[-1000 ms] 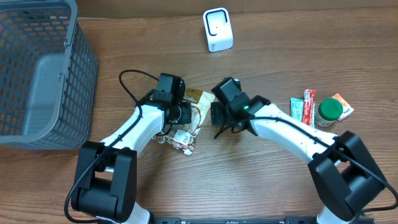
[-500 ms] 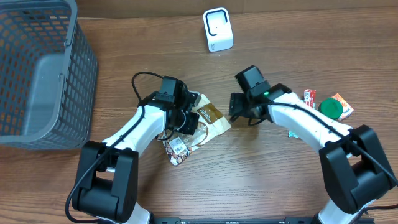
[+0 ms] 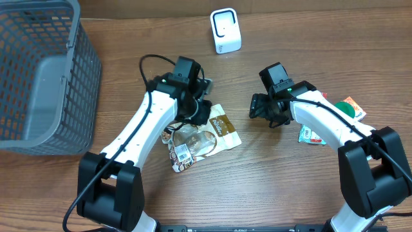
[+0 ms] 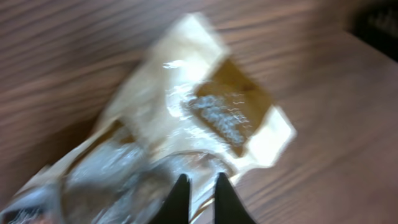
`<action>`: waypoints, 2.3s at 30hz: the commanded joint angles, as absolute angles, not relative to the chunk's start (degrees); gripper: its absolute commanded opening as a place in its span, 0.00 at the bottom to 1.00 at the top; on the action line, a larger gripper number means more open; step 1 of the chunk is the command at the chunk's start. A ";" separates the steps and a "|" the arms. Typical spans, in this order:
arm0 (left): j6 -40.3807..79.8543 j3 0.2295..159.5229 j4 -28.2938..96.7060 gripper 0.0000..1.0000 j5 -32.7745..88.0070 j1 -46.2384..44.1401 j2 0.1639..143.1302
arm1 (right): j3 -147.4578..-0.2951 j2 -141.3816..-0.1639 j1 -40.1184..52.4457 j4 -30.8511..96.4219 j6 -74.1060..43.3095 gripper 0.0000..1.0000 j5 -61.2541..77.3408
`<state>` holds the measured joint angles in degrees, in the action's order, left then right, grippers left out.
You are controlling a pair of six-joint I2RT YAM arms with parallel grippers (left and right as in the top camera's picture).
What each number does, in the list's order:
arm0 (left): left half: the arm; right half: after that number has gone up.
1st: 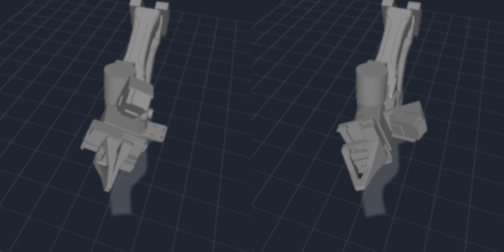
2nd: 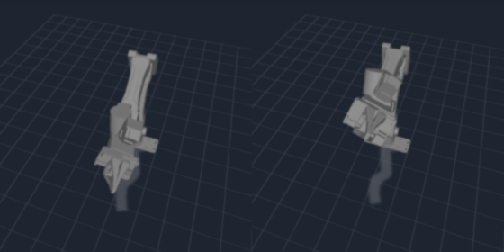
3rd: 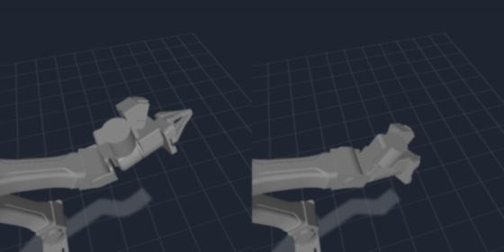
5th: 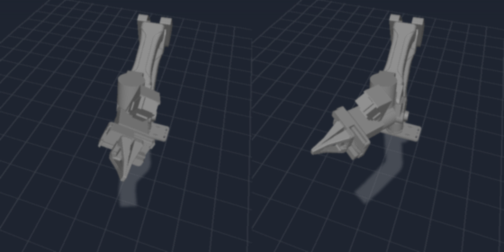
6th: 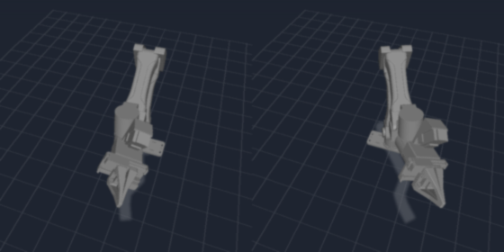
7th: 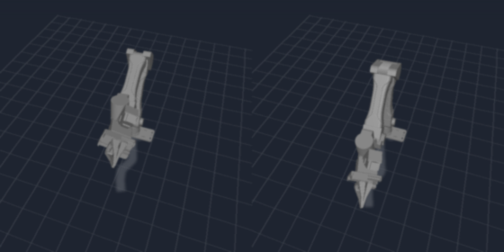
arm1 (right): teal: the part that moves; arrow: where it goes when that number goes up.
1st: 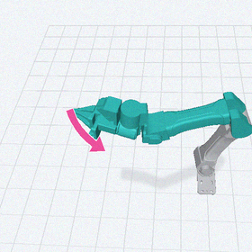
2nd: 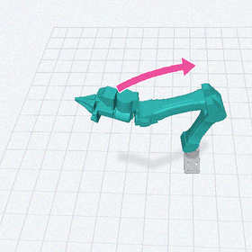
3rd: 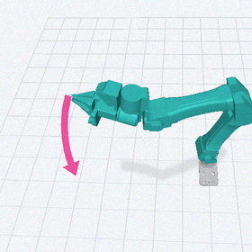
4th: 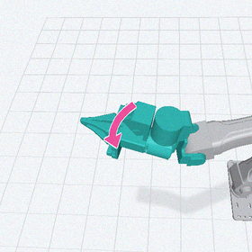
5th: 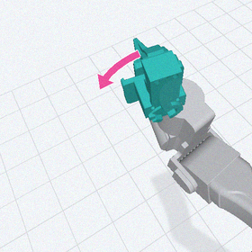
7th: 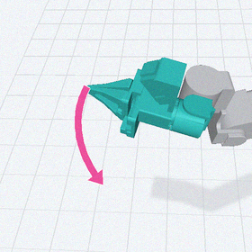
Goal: Scan the item barcode
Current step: 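Bring the left gripper down to the Pantree bag's left side, then pinch the Pantree bag with both grippers and lift it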
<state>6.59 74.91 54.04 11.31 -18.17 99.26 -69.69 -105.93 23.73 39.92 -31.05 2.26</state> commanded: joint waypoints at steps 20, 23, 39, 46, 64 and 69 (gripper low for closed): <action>25.78 62.24 54.00 0.77 4.73 -8.29 99.33 | -69.36 -106.28 25.12 37.17 -26.02 0.88 10.17; 25.78 59.68 50.30 0.73 7.40 -8.27 99.33 | -69.36 -106.28 25.12 36.32 -25.02 0.94 10.20; 25.32 55.11 38.98 0.45 13.74 -8.34 99.33 | -68.01 -106.28 25.12 36.73 -25.02 0.96 15.18; 25.30 55.11 38.76 0.40 16.58 -8.36 99.33 | -66.15 -106.28 25.12 35.81 -25.04 0.98 21.98; 25.32 55.11 38.68 0.41 16.56 -9.61 99.33 | -55.31 -106.43 26.98 20.69 -26.76 0.96 34.63; 25.32 55.11 38.30 0.41 16.34 -10.50 99.33 | -55.31 -106.43 31.86 17.67 -31.27 0.90 34.61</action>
